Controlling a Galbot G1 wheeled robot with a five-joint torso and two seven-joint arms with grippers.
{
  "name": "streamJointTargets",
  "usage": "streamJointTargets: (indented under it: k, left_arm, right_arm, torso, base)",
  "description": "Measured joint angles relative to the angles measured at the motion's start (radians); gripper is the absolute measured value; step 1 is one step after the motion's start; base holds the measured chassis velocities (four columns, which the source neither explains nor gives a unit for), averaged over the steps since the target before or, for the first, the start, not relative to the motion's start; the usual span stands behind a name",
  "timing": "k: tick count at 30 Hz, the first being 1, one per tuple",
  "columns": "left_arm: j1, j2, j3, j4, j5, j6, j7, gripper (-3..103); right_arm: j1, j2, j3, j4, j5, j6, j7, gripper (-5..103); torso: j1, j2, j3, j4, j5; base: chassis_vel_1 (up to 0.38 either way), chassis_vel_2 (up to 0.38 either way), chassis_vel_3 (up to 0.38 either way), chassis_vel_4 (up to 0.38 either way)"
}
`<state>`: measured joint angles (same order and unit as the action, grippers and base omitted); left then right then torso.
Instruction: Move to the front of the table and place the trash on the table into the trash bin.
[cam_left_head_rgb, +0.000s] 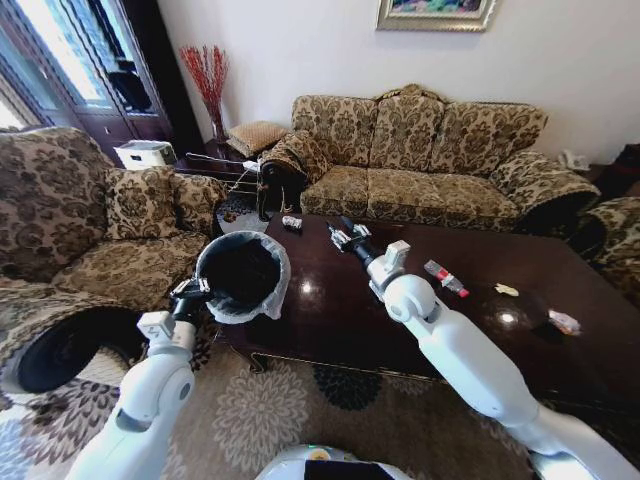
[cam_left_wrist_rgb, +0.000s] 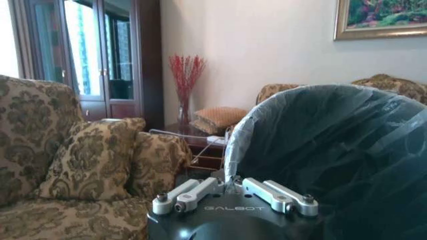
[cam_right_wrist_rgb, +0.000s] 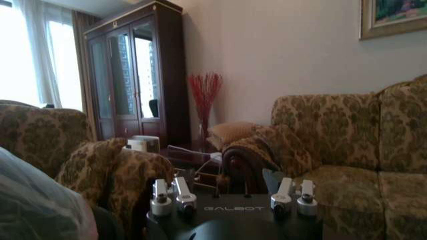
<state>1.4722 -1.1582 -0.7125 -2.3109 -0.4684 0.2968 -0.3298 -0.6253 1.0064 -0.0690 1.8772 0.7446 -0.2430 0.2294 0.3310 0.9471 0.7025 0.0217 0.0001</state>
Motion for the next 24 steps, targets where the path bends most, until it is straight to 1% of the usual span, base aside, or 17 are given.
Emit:
streamJointTargets:
  k: [2,3,4,5,7,8,10,11,16,18,19,20,24]
  left_arm:
    - [0.000,0.000,-0.003,0.000,0.001,-0.001,-0.002,2]
    - [0.000,0.000,-0.008,0.000,0.003,-0.001,-0.008,2]
    - [0.000,0.002,-0.012,0.000,0.003,-0.001,-0.013,2]
    - [0.000,0.004,-0.016,0.000,0.004,-0.001,-0.016,2]
    - [0.000,0.005,-0.019,0.000,0.005,-0.001,-0.018,2]
    - [0.002,0.006,-0.021,-0.003,0.005,-0.001,-0.020,2]
    - [0.004,0.006,-0.021,-0.004,0.005,-0.001,-0.021,2]
    - [0.008,0.004,-0.022,-0.008,0.007,-0.001,-0.024,2]
    - [0.015,-0.007,-0.022,-0.014,0.017,0.003,-0.023,2]
    - [0.015,-0.011,-0.023,-0.018,0.019,0.008,-0.022,2]
    - [0.015,-0.011,-0.023,-0.018,0.019,0.008,-0.022,2]
    - [0.014,-0.015,-0.022,-0.019,0.019,0.012,-0.022,2]
    - [0.012,-0.022,-0.022,-0.019,0.020,0.017,-0.023,2]
  right_arm:
    - [-0.003,0.001,0.002,-0.008,-0.002,0.000,0.000,59]
    - [-0.006,0.003,0.004,-0.020,-0.007,0.000,-0.002,70]
    - [-0.008,0.005,0.005,-0.025,-0.010,0.000,-0.003,70]
    - [-0.009,0.007,0.006,-0.029,-0.011,0.000,-0.003,81]
    - [-0.010,0.009,0.006,-0.030,-0.013,0.000,-0.003,81]
    - [-0.011,0.010,0.006,-0.030,-0.014,0.000,-0.003,91]
    - [-0.012,0.011,0.005,-0.030,-0.014,0.000,-0.003,91]
    - [-0.015,0.011,0.004,-0.027,-0.015,0.000,-0.002,99]
    - [-0.027,0.010,0.004,-0.017,-0.020,-0.003,-0.001,100]
    - [-0.032,0.008,0.008,-0.005,-0.022,-0.026,0.003,100]
    - [-0.032,0.008,0.008,-0.005,-0.022,-0.026,0.003,100]
    - [-0.034,0.008,0.009,0.002,-0.022,-0.045,0.011,100]
    - [-0.034,0.012,0.009,0.003,-0.022,-0.058,0.017,100]
  torso:
    - [0.000,0.000,0.000,0.0000,-0.0001]
    - [0.000,0.000,0.000,0.0001,-0.0001]
    - [0.000,0.000,0.000,0.0001,-0.0001]
    - [0.000,0.000,0.000,0.0002,-0.0001]
    - [0.000,0.000,0.000,0.0002,-0.0001]
    - [0.000,0.000,0.000,0.0001,-0.0003]
    - [0.000,0.000,0.000,0.0001,-0.0002]
    - [0.000,0.000,0.000,0.0001,-0.0002]
    - [0.000,0.000,0.000,0.0003,-0.0003]
    - [0.000,0.000,0.000,0.0002,-0.0001]
    - [0.000,0.000,0.000,0.0002,-0.0001]
    - [0.000,0.000,0.000,-0.0002,0.0001]
    - [0.001,0.000,0.000,-0.0006,0.0000]
  base:
    - [0.000,0.000,0.000,0.000]
    - [0.000,0.000,0.000,0.000]
    - [0.000,0.000,0.000,0.000]
    - [0.000,0.000,0.000,0.000]
    - [0.000,0.000,0.000,0.000]
    - [-0.046,0.031,0.029,-0.059]
    - [-0.046,0.031,0.064,-0.059]
    - [-0.073,0.072,0.103,-0.096]
    - [-0.135,0.132,0.149,-0.128]
    - [-0.185,0.194,0.198,-0.167]
    - [-0.185,0.197,0.197,-0.167]
    - [-0.195,0.153,0.181,-0.170]
    - [-0.154,0.141,0.177,-0.140]
